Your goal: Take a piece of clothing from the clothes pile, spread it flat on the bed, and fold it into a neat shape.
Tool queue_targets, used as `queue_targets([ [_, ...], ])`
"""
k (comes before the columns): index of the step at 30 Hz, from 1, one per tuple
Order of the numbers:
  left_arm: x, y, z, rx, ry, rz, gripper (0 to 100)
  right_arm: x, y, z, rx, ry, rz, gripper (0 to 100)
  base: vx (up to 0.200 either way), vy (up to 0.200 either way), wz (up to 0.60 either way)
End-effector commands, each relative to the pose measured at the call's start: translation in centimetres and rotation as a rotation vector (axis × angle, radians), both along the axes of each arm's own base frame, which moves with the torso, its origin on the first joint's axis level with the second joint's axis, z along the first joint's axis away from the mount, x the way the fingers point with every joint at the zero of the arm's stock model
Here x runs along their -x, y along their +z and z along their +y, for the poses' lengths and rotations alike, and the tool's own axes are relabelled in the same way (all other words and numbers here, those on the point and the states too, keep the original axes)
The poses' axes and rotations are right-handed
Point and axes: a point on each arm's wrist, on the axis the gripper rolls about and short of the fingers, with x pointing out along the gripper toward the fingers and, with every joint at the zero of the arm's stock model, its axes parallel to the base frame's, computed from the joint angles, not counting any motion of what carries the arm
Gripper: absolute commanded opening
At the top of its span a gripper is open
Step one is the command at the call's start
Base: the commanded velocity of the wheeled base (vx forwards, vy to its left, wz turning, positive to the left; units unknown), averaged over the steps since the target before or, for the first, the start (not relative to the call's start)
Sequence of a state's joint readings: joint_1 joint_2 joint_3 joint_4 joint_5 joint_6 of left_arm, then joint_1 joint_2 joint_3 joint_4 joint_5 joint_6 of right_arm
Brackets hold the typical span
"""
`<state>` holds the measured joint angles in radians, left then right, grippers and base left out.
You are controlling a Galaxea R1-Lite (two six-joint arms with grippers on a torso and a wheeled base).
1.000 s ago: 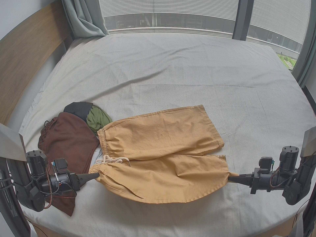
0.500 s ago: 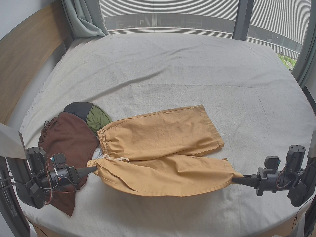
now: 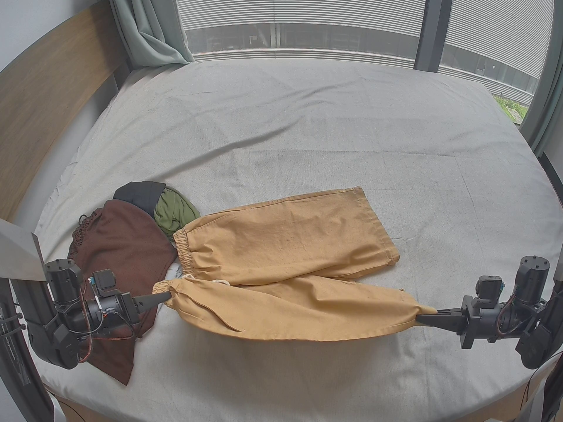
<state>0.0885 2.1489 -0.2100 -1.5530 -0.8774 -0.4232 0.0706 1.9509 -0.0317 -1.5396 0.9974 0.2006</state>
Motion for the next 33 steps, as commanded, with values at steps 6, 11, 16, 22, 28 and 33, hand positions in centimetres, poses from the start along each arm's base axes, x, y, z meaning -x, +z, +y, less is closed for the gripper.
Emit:
queue_targets([
  [6,0.0,0.0,0.1,0.0,0.002,-0.001,0,0.1,0.3,0.0,-0.002,0.001,-0.016,0,0.0,0.0,0.0],
  [11,-0.1,-0.1,0.1,0.0,0.002,0.002,0,0.1,0.4,0.0,-0.002,0.002,-0.017,0,0.0,0.0,0.0],
  [16,-0.1,-0.1,0.1,0.0,0.002,0.002,0,0.5,0.7,0.1,-0.007,0.017,-0.029,0,0.0,0.0,0.0],
  [22,0.0,-0.1,0.1,0.0,0.002,0.001,0,0.3,0.7,0.0,-0.009,0.015,-0.032,0,0.0,0.0,0.0],
  [28,-0.2,0.3,0.1,-0.002,0.004,-0.019,0,-1.3,1.5,0.1,-0.033,-0.007,-0.055,0,0.0,0.0,0.0],
  [33,-0.1,1.0,0.1,0.007,0.007,-0.033,0,-3.1,2.7,0.4,-0.07,-0.05,-0.073,0,0.0,0.0,0.0],
])
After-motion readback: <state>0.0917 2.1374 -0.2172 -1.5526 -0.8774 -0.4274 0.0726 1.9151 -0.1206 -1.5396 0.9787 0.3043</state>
